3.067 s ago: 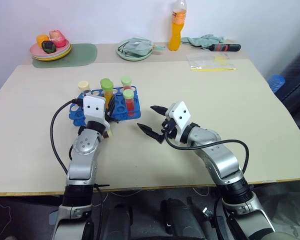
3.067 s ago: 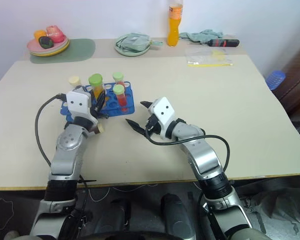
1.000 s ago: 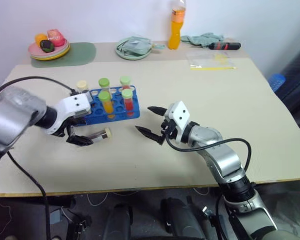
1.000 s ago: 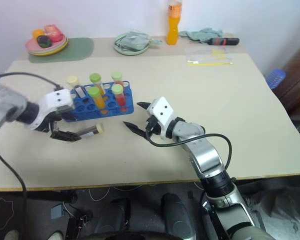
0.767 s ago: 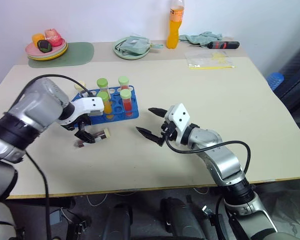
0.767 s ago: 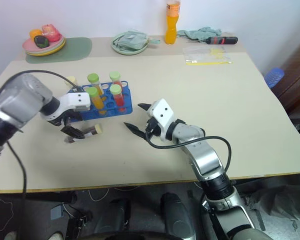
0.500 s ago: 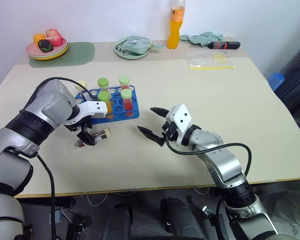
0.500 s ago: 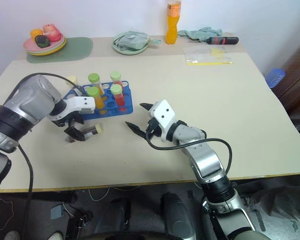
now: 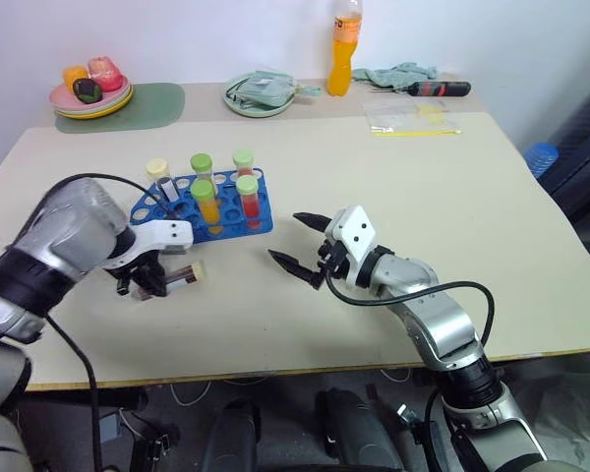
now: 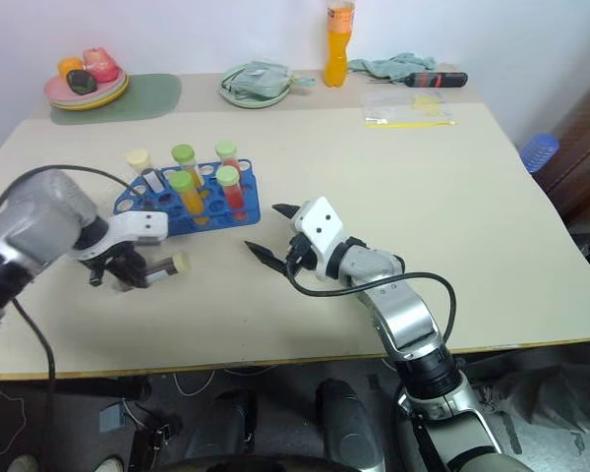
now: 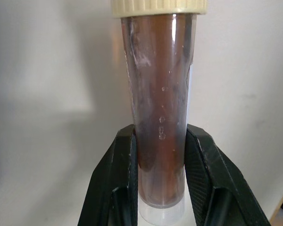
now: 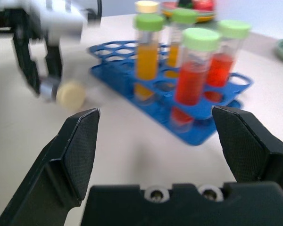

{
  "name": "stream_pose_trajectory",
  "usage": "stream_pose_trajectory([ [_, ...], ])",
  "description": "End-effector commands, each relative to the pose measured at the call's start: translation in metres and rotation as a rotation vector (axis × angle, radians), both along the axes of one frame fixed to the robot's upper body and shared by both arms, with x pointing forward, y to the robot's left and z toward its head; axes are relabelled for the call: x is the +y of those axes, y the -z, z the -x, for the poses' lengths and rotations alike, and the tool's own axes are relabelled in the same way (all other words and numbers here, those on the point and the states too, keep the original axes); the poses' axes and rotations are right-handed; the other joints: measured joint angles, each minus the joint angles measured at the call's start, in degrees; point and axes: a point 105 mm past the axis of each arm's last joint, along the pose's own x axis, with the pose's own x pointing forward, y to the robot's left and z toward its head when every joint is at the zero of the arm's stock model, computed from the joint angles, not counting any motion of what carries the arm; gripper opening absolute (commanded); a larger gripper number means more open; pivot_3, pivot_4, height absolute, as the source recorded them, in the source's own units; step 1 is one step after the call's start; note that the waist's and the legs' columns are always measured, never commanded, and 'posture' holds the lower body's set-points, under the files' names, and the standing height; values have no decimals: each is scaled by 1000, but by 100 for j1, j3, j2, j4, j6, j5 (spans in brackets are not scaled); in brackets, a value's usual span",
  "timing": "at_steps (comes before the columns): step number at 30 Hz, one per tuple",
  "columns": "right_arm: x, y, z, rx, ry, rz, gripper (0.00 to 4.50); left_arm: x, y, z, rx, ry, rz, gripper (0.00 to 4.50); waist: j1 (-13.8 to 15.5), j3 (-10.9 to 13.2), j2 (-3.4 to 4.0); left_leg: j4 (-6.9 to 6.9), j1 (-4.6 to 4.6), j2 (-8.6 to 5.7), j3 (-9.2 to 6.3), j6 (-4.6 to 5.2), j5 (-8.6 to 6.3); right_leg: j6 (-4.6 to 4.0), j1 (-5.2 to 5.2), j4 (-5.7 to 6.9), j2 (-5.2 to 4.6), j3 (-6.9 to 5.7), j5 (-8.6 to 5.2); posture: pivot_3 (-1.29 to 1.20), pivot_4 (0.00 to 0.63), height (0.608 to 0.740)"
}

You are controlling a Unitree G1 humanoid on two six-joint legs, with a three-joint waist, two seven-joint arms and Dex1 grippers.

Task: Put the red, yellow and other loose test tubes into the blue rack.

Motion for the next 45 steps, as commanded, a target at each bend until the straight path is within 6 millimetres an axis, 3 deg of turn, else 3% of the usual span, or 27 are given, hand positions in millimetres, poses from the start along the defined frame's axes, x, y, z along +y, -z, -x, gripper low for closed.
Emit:
stream_pose_trajectory([
  [1, 4, -12, 13, -27, -71, -24, 4199, 12, -48, -6, -282, -2, 226, 779, 16, 0, 0, 1, 1, 0, 1, 0, 0, 0, 0, 1, -2, -1, 0, 0, 150, 740],
  [2, 3, -11, 14, -24, -74, -23, 4199, 15, -55, -7, -346, -21, 279, 779, 24, 0, 0, 4, 0, 0, 1, 0, 0, 0, 1, 1, -2, -1, 0, 0, 150, 740],
  [6, 3, -9, 15, 1, -98, -18, 4199, 29, -98, -33, -829, -381, 636, 779, 72, -2, 1, 12, 4, -3, -1, 0, 0, 2, 14, 0, -10, -9, 0, 0, 150, 740],
  [9, 4, -8, 14, 9, -112, -16, 4199, 23, -106, -42, -1027, -564, 778, 779, 80, -7, -12, 21, 4, -4, -6, 1, -1, 5, 20, 3, -15, -13, 2, 0, 150, 740],
  [12, 5, -8, 13, 10, -125, -11, 4199, 8, -105, -38, -1191, -639, 844, 779, 63, -9, -14, 23, 3, -6, -6, 0, -1, 6, 20, 5, -17, -12, 4, 0, 150, 740],
  [16, 7, -9, 11, 7, -145, 5, 4199, -24, -69, -34, -1349, -755, 857, 779, 38, -16, -10, 16, 15, -12, 6, 0, -1, 6, 20, 8, -28, -1, 5, 0, 150, 740],
  [25, 3, -9, 10, 8, -128, 12, 4199, -30, -42, -30, -1374, -856, 809, 779, 32, -17, -13, 17, 15, -11, 1, 0, 0, 4, 21, 11, -17, -2, 6, 0, 150, 740],
  [38, 4, -10, 9, 6, -100, -10, 4199, -33, -23, -47, -1280, -849, 744, 779, 30, -17, -13, 17, 16, -12, -1, 0, 0, 4, 23, 9, -15, -3, 6, 0, 150, 740],
  [45, 4, -10, 9, 6, -94, -15, 4199, -31, -18, -45, -1263, -859, 735, 779, 30, -17, -13, 17, 16, -12, -1, 0, 0, 4, 22, 9, -15, -3, 6, 0, 150, 740],
])
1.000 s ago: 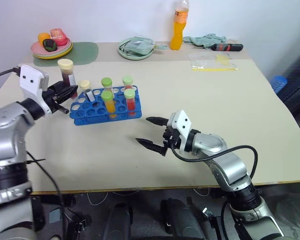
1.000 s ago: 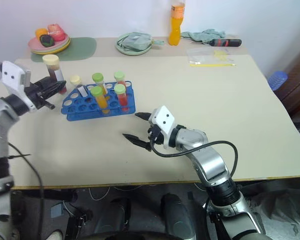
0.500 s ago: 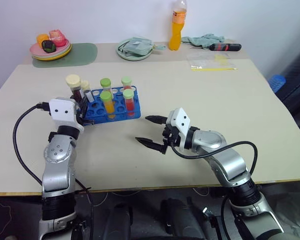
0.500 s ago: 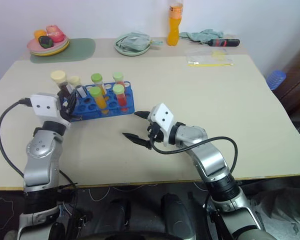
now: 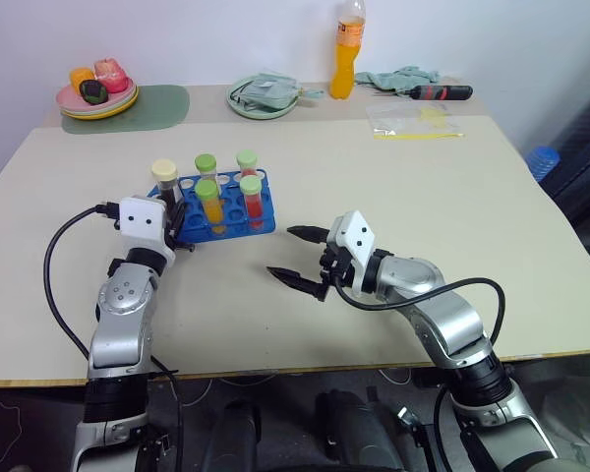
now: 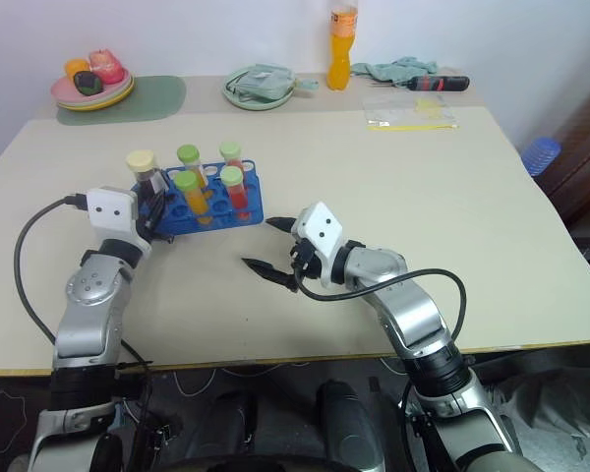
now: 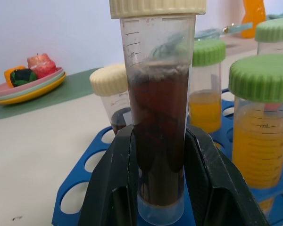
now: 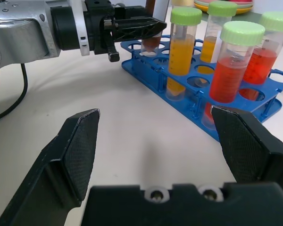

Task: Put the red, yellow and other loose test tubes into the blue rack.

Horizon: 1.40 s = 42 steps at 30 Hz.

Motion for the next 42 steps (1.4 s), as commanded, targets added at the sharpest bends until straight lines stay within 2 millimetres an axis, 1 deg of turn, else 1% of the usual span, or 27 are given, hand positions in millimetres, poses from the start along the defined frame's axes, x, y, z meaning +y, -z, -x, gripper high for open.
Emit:
stream_pose_trajectory([
  [1, 3, -12, 4, -41, -16, -29, 4199, 2, -9, 3, -33, -9, -15, 779, 0, 0, 0, 0, 0, 0, 0, 0, 0, 0, 0, 0, 0, 0, 0, 0, 150, 740],
  [7, 4, -11, 4, -38, -22, -30, 4199, 6, -2, 4, -9, -26, -28, 779, -1, 0, 0, -1, 1, 0, 0, 0, 0, 0, 0, 0, 0, 0, 0, 0, 150, 740],
  [12, 4, -11, 4, -37, -24, -29, 4199, 6, 0, 5, -7, -29, 7, 779, -5, 0, 0, -2, 2, 0, 0, 0, 0, 0, 0, 0, 0, 0, 0, 0, 150, 740],
  [18, 5, -12, 4, -38, -28, -28, 4199, -1, -4, 2, -49, 17, 85, 779, 6, 0, 0, -2, 1, 0, 1, 0, 0, 0, 1, -1, -1, 0, 0, 0, 150, 740],
  [20, 5, -12, 4, -41, -31, -26, 4199, -4, -1, -1, -51, 28, 85, 779, 13, 0, 0, -1, 1, 0, 0, 0, 0, 0, 1, -1, -1, 0, 0, 0, 150, 740],
  [25, 5, -13, 4, -44, -32, -24, 4199, -3, 4, -2, -51, 27, 82, 779, 20, 0, 0, -1, 2, -1, 0, 0, 0, 0, 5, -4, -2, 0, 0, 0, 150, 740],
  [27, 4, -12, 4, -44, -32, -24, 4199, -3, 7, -1, -53, 31, 88, 1834, 18, 0, 0, -1, 2, -1, 0, 0, 0, 0, 5, -4, -1, -1, 0, 0, 150, 740],
  [28, 4, -12, 5, -43, -32, -24, 4199, -3, 8, 0, -53, 31, 89, 2189, 16, 0, 0, -1, 2, -1, 0, 0, 0, 0, 5, -4, -1, 0, 0, 0, 150, 740],
  [31, 3, -12, 5, -41, -33, -22, 4199, -2, 10, 2, -57, 20, 92, 3755, 16, 0, 0, -1, 2, -1, 0, 0, 0, 0, 5, -5, -1, -1, 0, 0, 150, 740],
  [32, 3, -12, 5, -40, -35, -21, 4199, -1, 11, 2, -58, 16, 95, 4202, 16, 0, 0, -1, 2, -1, -1, 0, 0, 0, 5, -5, -1, -1, 0, 0, 150, 740],
  [33, 3, -12, 6, -40, -37, -20, 4199, 0, 11, 3, -60, 12, 97, 4489, 11, 0, 0, -1, 2, -1, -1, 0, 0, 0, 5, -4, -1, -1, 0, 0, 150, 740],
  [35, 3, -12, 6, -41, -39, -18, 4199, 2, 10, 5, -71, 5, 102, 4489, 3, 0, 0, -2, 2, -1, -1, 0, 0, 0, 5, -4, 0, -1, 0, 0, 150, 740],
  [38, -1, -13, 6, -54, -33, -6, 4199, 6, 3, 15, -93, 7, 108, 4489, -10, 0, 0, -3, 2, 0, -1, 0, 0, 0, 5, -5, 0, -1, 0, 0, 150, 740],
  [40, -9, -20, 7, -63, -39, -1, 4199, 19, -7, 32, -86, 43, 82, 4489, -13, 0, 0, -4, 2, 1, -1, 0, 0, 0, 5, -5, 0, -1, 0, 0, 150, 740],
  [42, -21, -26, 9, -64, -51, 8, 4199, 28, -16, 48, -47, 92, 69, 4489, -21, 1, 2, -7, 2, 4, 0, 0, 0, -1, 2, -5, 1, 0, -1, 0, 150, 740],
])
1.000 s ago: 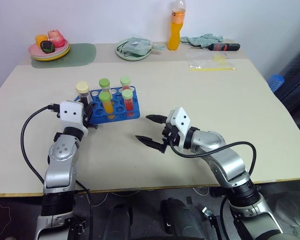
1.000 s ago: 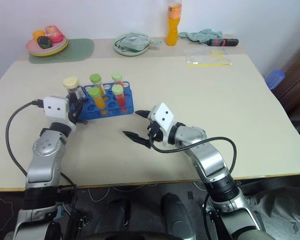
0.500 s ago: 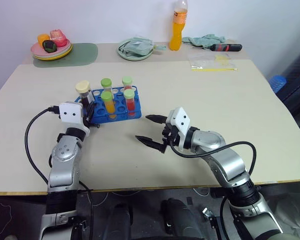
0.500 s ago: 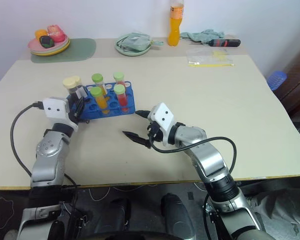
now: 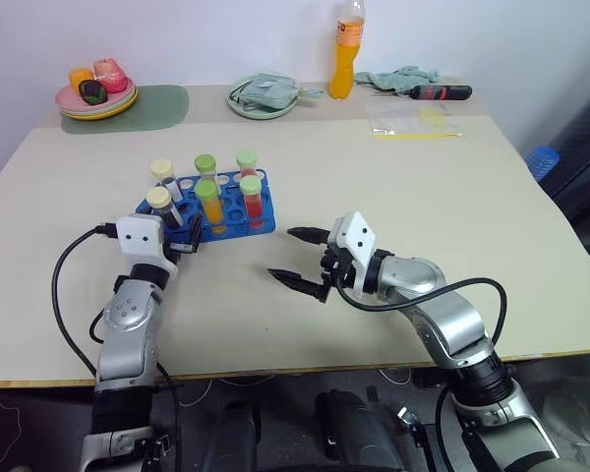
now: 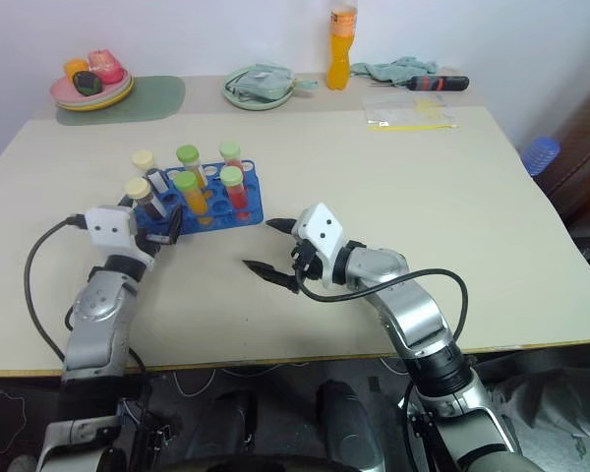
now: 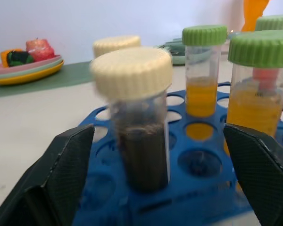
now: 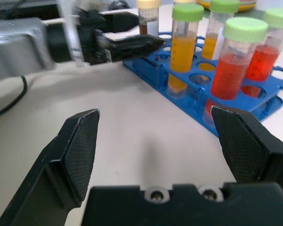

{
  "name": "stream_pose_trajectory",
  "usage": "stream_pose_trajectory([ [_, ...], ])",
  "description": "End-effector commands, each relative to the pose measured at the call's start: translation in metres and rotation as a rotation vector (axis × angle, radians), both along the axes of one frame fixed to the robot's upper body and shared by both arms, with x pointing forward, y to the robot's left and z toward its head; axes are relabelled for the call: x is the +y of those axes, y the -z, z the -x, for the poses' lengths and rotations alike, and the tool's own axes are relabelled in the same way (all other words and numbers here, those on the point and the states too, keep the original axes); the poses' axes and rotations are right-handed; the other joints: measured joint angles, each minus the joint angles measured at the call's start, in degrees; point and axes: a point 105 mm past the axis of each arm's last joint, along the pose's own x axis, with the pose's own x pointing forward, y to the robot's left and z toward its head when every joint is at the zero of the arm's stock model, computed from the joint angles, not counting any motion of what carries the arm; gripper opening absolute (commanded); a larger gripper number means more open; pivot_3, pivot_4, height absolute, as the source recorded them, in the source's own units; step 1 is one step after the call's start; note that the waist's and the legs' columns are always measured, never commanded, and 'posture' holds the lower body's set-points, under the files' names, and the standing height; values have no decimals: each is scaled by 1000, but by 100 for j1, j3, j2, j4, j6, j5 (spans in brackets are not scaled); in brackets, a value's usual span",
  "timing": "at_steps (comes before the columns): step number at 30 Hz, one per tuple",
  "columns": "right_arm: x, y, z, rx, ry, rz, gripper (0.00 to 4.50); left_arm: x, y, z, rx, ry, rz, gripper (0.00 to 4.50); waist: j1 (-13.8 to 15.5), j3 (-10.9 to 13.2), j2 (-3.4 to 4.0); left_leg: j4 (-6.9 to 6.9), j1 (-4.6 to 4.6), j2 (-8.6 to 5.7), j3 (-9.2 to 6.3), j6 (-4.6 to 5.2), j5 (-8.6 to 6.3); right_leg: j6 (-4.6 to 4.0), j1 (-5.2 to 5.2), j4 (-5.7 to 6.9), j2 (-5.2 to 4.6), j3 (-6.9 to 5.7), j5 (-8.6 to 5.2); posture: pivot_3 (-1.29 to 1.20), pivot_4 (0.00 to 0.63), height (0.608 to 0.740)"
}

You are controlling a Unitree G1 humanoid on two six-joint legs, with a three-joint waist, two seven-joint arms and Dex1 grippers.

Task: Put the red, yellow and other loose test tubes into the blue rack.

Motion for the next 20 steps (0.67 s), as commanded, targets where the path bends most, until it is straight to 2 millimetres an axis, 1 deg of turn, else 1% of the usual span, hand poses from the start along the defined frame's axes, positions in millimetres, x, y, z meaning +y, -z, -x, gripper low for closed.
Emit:
stream_pose_trajectory([
  [1, -19, -27, 8, -57, -37, -17, 4199, 24, -35, 29, -13, 61, -33, 4489, 10, 0, 1, 0, 0, 1, -1, 0, 0, -1, 0, 1, 1, 0, 0, 0, 150, 740],
  [3, -35, -29, 10, -41, -47, 10, 4199, 32, -37, 43, 62, 116, -71, 4489, 11, 1, 2, -2, 1, 1, -1, 0, 0, -1, 1, -1, 1, -1, -1, 0, 150, 740],
  [4, -43, -30, 10, -34, -45, 18, 4199, 33, -38, 48, 93, 141, -85, 4489, 21, 2, 4, -1, 1, 0, 1, 0, 0, -1, 2, -2, 0, -1, -1, 0, 150, 740],
  [6, -70, -35, 0, -11, 39, 28, 4199, 48, -31, 64, 198, 183, -138, 4489, 28, 2, 3, -1, 4, -2, 3, 1, 0, -1, 10, -8, -2, -2, -2, 0, 150, 740],
  [7, -84, -37, -6, -4, 85, 34, 4199, 51, -28, 69, 240, 208, -161, 4489, 24, 3, 4, -1, 4, -2, 3, 1, 0, -2, 10, -10, -2, -2, -3, 0, 150, 740],
  [10, -114, -33, -16, -1, 181, 86, 4199, 53, -16, 76, 326, 268, -218, 4489, 41, 3, 5, -2, 4, -2, 5, 1, -1, -5, 9, -13, -1, -2, -5, 0, 150, 740],
  [12, -128, -29, -19, 9, 221, 108, 4199, 52, -9, 76, 355, 287, -229, 4489, 35, 3, 5, -3, 4, -1, 5, 1, -1, -11, 9, -14, 1, -2, -8, 0, 150, 740],
  [15, -135, -26, -17, 17, 233, 116, 4199, 47, -6, 73, 350, 302, -213, 4489, 17, 5, 6, -4, 4, 0, 7, 2, -1, -6, 9, -15, 2, 0, -5, 0, 150, 740],
  [20, -134, -23, -11, 25, 212, 118, 4199, 36, 3, 71, 370, 332, -196, 4489, 2, 5, 7, -5, 4, 2, 8, 2, -1, -4, 7, -14, 4, 4, -4, 0, 150, 740],
])
